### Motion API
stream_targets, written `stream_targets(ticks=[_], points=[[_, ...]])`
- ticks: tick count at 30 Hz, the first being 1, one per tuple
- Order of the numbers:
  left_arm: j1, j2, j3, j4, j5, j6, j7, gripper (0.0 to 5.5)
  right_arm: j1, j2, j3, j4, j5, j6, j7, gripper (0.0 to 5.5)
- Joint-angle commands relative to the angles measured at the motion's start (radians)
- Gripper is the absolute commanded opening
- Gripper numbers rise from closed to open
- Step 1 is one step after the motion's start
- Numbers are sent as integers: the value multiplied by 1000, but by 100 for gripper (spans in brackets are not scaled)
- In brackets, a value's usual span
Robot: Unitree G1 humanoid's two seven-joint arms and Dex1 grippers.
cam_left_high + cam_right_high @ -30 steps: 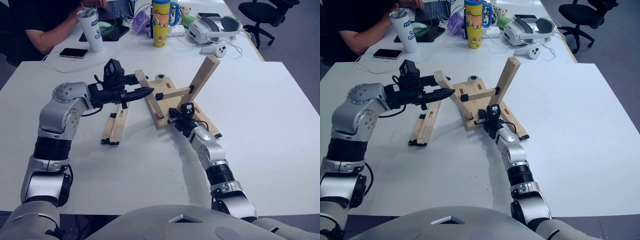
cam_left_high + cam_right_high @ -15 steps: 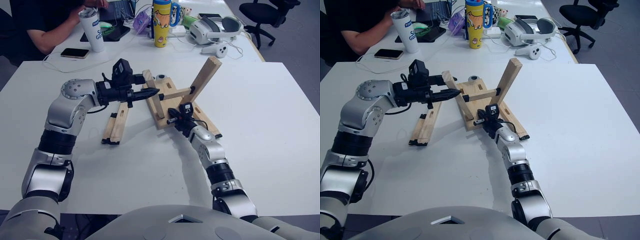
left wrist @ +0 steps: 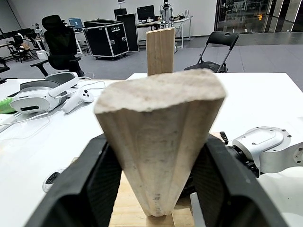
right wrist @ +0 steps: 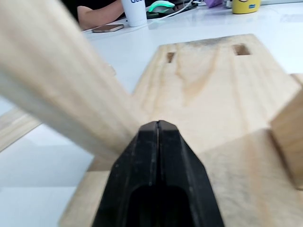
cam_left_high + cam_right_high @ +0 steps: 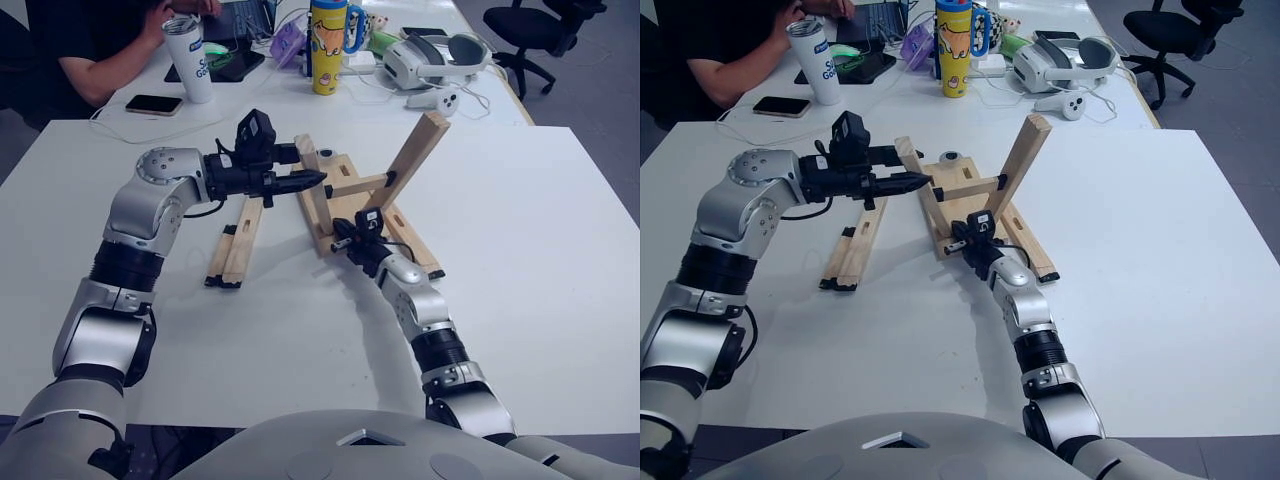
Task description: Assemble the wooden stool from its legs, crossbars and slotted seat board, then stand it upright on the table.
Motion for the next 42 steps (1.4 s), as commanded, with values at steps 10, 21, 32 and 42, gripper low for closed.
stream_targets(ticks=[10,21,32,42], points=[[127,-37,-135,278,209,-100,2,206,48,62,41,50,10,124,-11,0],[85,-25,-101,262,182,-190,-62,206,73,10,22,-1,-77,52,-115,0],[176,73,123,12,27,44,-130,369,83,26,4,29,-58,60,-113,0],[-172,-85,669,-170,-606,282,290,282,96,21,-2,62,-63,44,-107,0]])
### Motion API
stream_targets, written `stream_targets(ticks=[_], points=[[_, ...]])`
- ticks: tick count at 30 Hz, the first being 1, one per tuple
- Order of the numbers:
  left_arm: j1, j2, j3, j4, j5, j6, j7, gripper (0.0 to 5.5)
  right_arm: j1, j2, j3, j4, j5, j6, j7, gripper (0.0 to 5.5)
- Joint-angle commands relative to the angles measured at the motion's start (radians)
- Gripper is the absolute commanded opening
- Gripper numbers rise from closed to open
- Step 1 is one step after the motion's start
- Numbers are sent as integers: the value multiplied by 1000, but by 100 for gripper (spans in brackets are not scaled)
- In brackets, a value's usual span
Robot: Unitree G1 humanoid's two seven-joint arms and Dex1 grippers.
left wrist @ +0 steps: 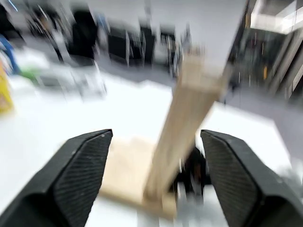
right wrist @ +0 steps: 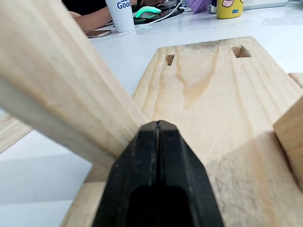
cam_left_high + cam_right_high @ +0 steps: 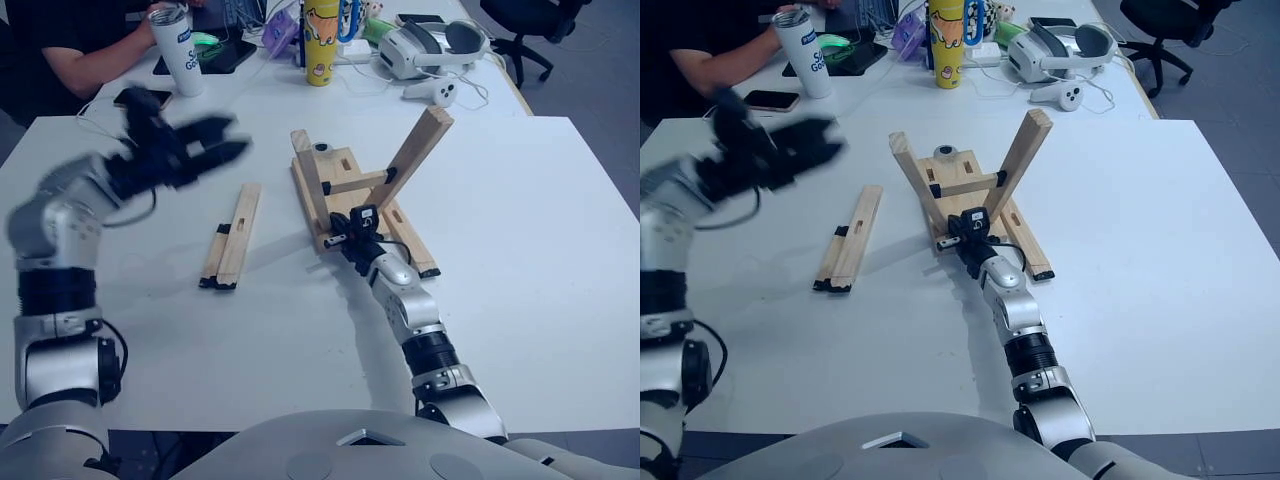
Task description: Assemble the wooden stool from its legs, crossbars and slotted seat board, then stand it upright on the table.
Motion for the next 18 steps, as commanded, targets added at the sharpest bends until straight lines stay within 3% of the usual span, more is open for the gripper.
stream_targets(ticks=[1,5,7,10,13,15,18], points=[[-279,-207,151,-71,-245,-31,298,269,71,-25,-2,103,-25,77,-13,0],[-387,-367,93,-180,-228,-121,470,207,71,-28,-1,109,-26,73,-9,0],[-363,-422,-19,-158,-142,-106,486,185,78,-30,-8,111,-24,65,-13,0],[-84,-401,-383,-65,160,-62,484,137,73,-20,-13,126,-23,53,-24,0],[156,-362,-604,49,371,-75,500,94,44,-10,-21,151,-19,42,-29,0],[173,-383,-585,46,404,-122,515,61,20,-10,-23,171,-19,39,-26,0],[37,-424,-484,43,404,-249,519,21,9,-15,-27,183,-19,32,-24,0]])
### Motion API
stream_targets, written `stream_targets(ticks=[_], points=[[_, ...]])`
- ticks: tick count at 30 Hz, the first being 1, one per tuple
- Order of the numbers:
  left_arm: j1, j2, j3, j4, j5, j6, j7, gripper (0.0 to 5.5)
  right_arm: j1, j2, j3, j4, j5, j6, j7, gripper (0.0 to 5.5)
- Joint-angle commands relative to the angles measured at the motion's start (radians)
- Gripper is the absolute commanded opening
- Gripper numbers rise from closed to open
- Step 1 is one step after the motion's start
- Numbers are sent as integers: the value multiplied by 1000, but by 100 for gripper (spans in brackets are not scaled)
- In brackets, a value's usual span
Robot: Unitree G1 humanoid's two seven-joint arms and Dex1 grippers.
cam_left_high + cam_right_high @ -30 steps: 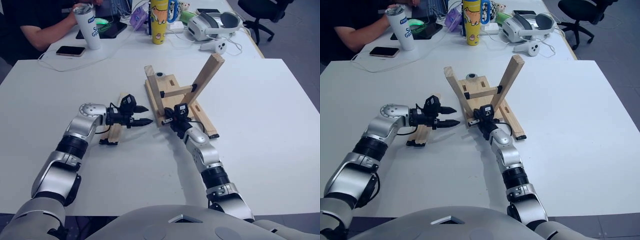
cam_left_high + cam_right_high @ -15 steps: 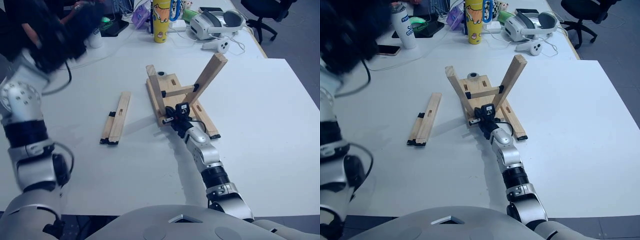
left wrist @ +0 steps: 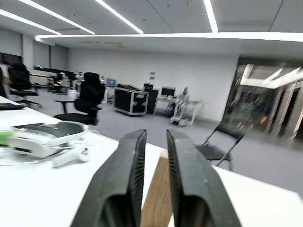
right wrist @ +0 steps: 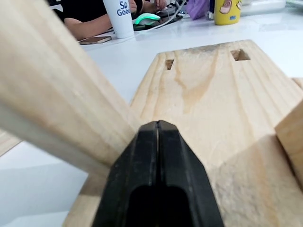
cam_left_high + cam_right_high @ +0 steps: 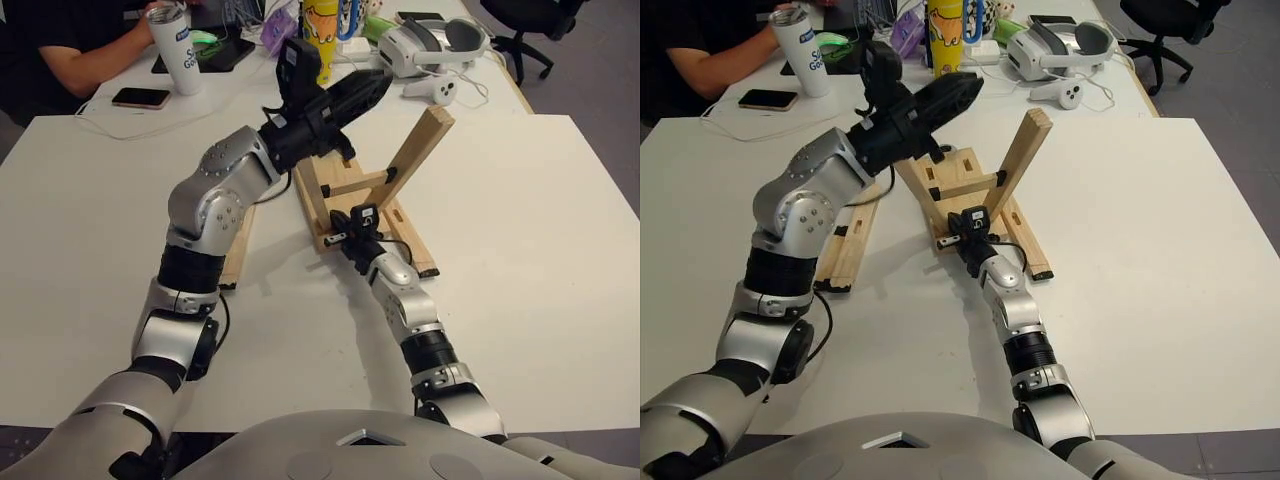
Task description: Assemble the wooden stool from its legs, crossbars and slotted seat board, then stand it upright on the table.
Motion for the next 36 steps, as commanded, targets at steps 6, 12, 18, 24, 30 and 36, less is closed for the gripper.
stream_targets(ticks=[6,12,18,24,30,36], points=[[-124,-55,176,16,96,-158,111,2,35,-22,-17,141,-22,76,-15,0],[-164,-18,248,-187,41,-23,189,2,51,-22,-26,132,-17,71,-17,0],[250,-20,-48,57,213,180,192,2,38,-19,-24,133,-19,76,-10,0],[169,-74,54,12,254,-73,224,2,24,-23,-28,122,-3,53,26,0],[73,-86,186,-100,283,-286,266,2,15,-28,-19,83,7,27,79,0],[119,22,318,-141,394,-362,336,2,41,-35,43,35,-36,78,84,0]])
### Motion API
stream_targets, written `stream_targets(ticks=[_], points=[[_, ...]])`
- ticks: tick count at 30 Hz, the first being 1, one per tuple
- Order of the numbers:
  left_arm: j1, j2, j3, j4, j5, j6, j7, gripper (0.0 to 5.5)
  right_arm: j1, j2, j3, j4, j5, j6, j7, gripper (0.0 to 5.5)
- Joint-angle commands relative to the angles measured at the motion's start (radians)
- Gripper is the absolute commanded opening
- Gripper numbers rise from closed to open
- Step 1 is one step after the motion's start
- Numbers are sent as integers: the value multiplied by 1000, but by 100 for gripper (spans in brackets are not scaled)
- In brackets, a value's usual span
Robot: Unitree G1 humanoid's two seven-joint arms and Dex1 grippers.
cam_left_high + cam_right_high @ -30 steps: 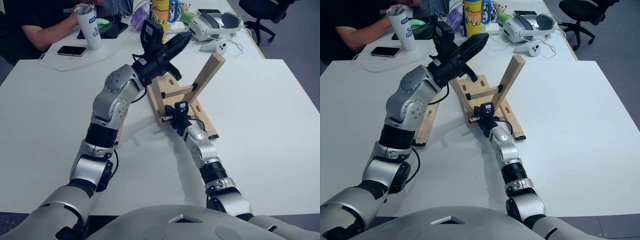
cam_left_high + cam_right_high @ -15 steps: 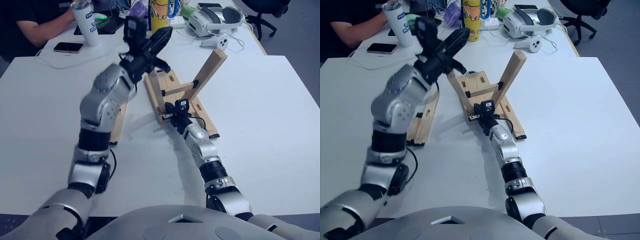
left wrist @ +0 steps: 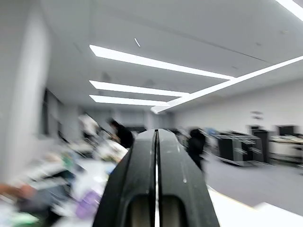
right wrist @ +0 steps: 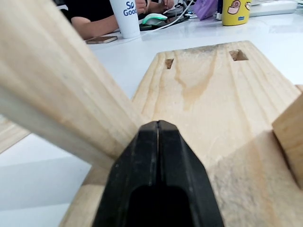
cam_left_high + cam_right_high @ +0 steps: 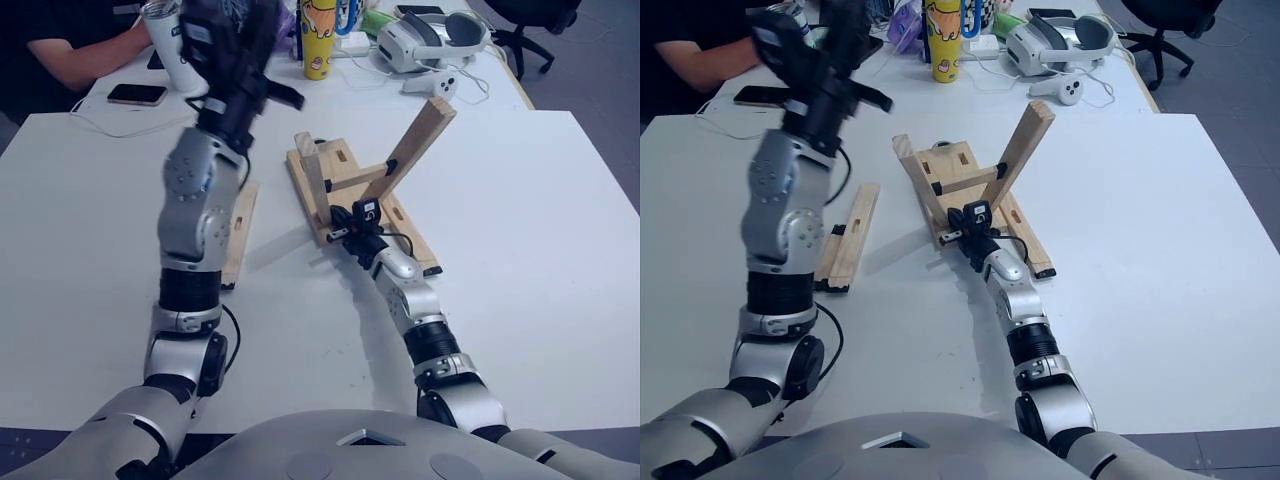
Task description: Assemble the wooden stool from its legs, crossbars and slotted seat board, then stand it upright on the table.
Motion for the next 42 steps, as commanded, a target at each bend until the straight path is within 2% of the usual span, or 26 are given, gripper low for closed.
stream_targets(ticks=[1,6,11,16,19,22,25,29,36,42], points=[[78,94,97,6,69,-33,22,2,91,-5,55,-42,-41,118,-17,0],[290,146,192,104,53,23,1,2,148,18,123,-213,-33,219,-25,0],[416,211,132,198,87,80,-123,2,144,27,167,-300,-82,252,-76,0],[555,279,88,105,31,74,-340,2,279,-107,127,-646,-63,341,-32,0],[592,337,106,104,22,59,-425,2,375,-213,62,-856,38,432,60,0],[630,434,95,63,-30,78,-598,2,455,-347,-13,-965,160,549,181,0],[657,545,63,-44,-160,188,-828,2,441,-461,-140,-877,205,564,250,0],[632,619,-56,-107,-175,306,-958,2,190,-513,-206,-575,190,460,276,0],[465,496,-335,-16,108,204,-866,2,-73,-447,-110,-256,119,261,314,0],[382,429,-411,83,290,133,-733,2,-210,-404,-51,-48,101,147,427,0]])
